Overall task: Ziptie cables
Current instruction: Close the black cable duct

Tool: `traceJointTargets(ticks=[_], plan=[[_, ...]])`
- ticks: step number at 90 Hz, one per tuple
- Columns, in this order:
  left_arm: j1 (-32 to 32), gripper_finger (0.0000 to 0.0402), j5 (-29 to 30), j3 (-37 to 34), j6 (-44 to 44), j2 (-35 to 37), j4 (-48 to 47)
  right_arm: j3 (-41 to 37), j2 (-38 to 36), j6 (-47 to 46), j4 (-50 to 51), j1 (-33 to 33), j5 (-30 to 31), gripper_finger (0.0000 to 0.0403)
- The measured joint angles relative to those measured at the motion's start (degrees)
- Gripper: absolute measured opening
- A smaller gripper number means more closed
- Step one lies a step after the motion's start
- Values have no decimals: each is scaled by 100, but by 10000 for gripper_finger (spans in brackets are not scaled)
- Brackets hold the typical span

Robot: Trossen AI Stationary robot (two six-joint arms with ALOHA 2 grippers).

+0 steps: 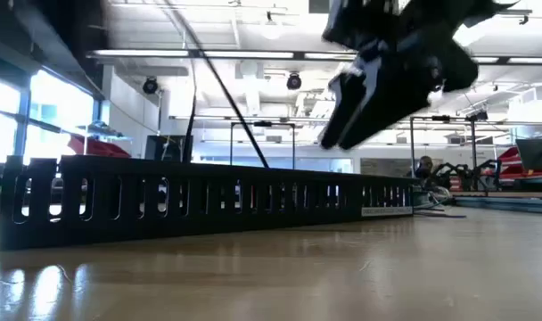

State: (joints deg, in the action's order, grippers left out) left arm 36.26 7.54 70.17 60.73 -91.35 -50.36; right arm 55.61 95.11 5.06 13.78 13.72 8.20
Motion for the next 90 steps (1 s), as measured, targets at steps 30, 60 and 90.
traceJointTargets(ticks=[30, 60, 90], plan=[[1562, 0, 902, -993, 3190, -223, 1229, 68, -928, -828, 1875, -581, 1092, 202], [1269, 0, 1778, -2216, 2943, -596, 3044, -1211, -2206, -3423, 3416, -1656, 1298, 134], [10, 0, 1951, -2605, 1524, -627, 3496, -2376, -2101, -3469, 485, -1846, 137, 32]])
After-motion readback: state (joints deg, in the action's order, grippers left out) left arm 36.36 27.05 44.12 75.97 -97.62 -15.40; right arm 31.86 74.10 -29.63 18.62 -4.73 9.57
